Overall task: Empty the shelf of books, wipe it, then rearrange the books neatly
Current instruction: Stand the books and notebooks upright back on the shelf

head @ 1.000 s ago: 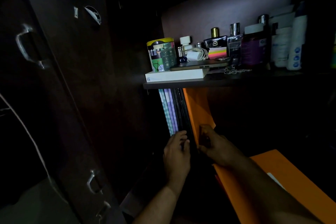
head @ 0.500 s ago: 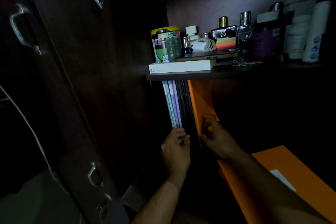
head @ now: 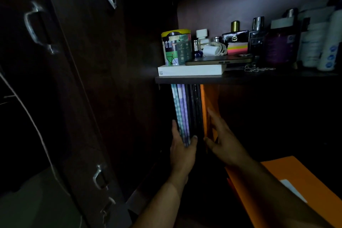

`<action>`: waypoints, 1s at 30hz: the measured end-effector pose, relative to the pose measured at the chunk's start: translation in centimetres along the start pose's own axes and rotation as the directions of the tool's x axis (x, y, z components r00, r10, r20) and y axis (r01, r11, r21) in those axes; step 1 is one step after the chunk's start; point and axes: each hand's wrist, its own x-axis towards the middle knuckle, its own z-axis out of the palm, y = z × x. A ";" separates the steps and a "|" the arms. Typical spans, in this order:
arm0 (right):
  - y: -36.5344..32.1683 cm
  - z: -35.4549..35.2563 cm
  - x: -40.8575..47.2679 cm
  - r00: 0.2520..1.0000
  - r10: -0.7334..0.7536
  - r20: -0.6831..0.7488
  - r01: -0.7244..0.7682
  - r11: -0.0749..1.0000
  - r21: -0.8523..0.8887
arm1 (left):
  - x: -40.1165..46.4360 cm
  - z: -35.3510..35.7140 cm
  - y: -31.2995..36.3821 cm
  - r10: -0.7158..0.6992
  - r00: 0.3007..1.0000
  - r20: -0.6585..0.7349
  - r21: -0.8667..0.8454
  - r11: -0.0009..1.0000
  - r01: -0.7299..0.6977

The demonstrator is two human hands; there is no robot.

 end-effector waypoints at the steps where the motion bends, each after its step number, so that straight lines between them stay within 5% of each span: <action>1: -0.1 0.2 -0.1 0.999 -0.008 0.032 0.008 1.000 -0.018 | 0.1 0.1 -0.3 0.001 0.999 0.033 0.055 0.998 -0.003; 9: -1.2 1.6 0.5 0.999 0.002 0.034 -0.004 0.997 0.082 | 0.5 0.4 -0.7 0.024 0.999 0.027 0.056 0.998 -0.026; 12: -3.6 -0.5 2.3 0.993 0.117 0.021 -0.119 0.981 0.155 | 0.5 0.5 -0.7 0.045 0.999 0.014 0.089 0.995 -0.046; 18: -8.6 -4.5 7.8 0.952 0.305 0.002 -0.297 0.928 -0.226 | 0.5 0.4 -0.6 0.060 0.998 0.012 0.040 0.997 -0.060; 30: -9.0 -3.1 7.1 0.928 0.360 -0.094 -0.371 0.883 -0.288 | 0.9 1.2 -1.2 0.100 0.994 -0.054 0.105 0.990 -0.094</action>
